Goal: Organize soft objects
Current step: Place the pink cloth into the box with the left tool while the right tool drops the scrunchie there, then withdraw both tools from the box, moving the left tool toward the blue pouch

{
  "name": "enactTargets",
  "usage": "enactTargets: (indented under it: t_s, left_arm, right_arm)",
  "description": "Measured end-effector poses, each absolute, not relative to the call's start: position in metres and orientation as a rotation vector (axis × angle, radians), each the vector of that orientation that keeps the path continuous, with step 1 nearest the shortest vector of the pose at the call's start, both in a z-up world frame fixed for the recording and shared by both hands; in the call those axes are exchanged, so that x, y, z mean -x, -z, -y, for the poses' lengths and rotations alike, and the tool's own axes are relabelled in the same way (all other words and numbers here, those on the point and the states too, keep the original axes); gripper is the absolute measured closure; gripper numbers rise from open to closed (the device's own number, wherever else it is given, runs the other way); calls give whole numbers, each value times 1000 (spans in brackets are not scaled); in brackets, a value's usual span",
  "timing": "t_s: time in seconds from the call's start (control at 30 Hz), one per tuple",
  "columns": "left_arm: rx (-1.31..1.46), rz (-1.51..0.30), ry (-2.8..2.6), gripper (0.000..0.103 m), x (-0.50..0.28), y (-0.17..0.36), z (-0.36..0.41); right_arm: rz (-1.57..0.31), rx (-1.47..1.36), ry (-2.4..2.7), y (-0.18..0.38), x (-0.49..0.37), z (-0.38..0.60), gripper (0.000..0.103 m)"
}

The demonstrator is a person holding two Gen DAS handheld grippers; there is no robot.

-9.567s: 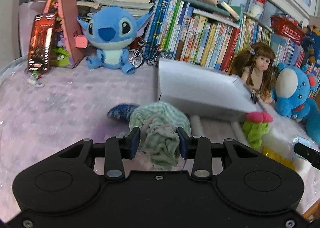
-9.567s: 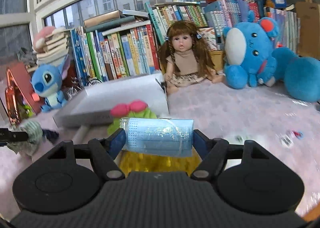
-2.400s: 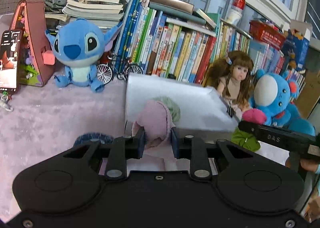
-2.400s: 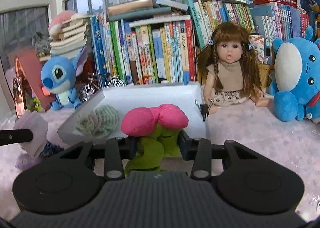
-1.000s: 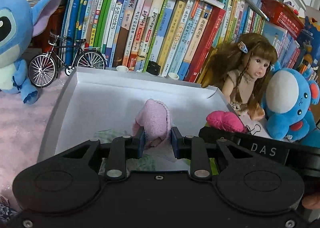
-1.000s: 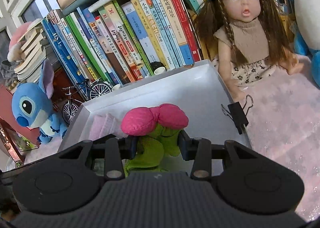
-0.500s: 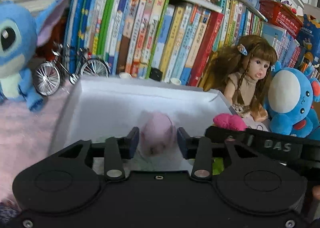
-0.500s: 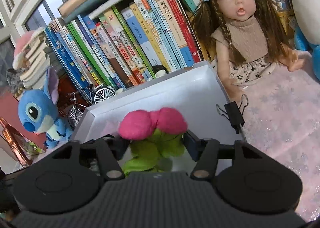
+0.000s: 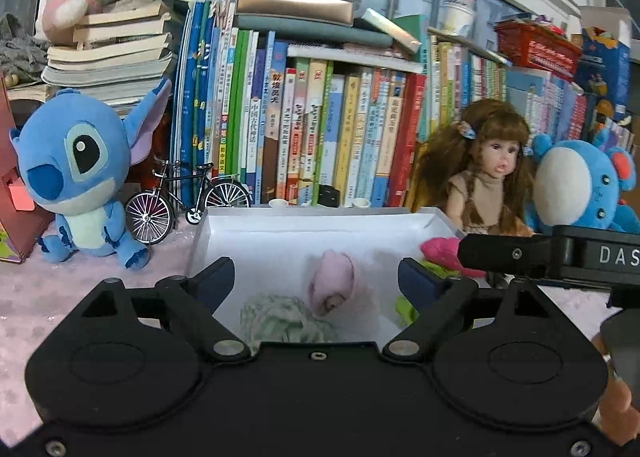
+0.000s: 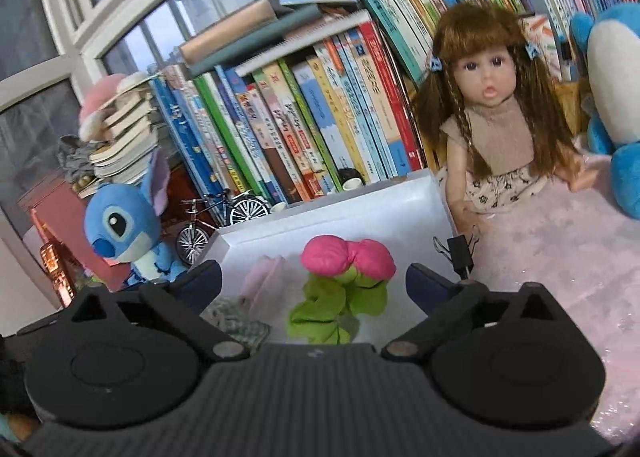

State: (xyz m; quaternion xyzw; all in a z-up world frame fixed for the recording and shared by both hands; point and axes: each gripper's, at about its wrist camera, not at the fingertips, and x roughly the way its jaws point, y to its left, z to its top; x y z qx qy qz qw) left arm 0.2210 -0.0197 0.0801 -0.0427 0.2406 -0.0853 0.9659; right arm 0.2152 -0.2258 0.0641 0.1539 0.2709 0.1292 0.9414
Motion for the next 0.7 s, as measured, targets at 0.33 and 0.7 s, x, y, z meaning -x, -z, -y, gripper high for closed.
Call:
enactTargets:
  t_s: [0.33,0.7]
  left_arm:
    - [51,-425,226,10,-158,-89,15]
    - [-2,-347,255,5,-98,-90,10]
  right_arm:
    - [-454,-238,-310,-75,-161,227,0]
    - [-385,-152,-313,-71,-115,225,0]
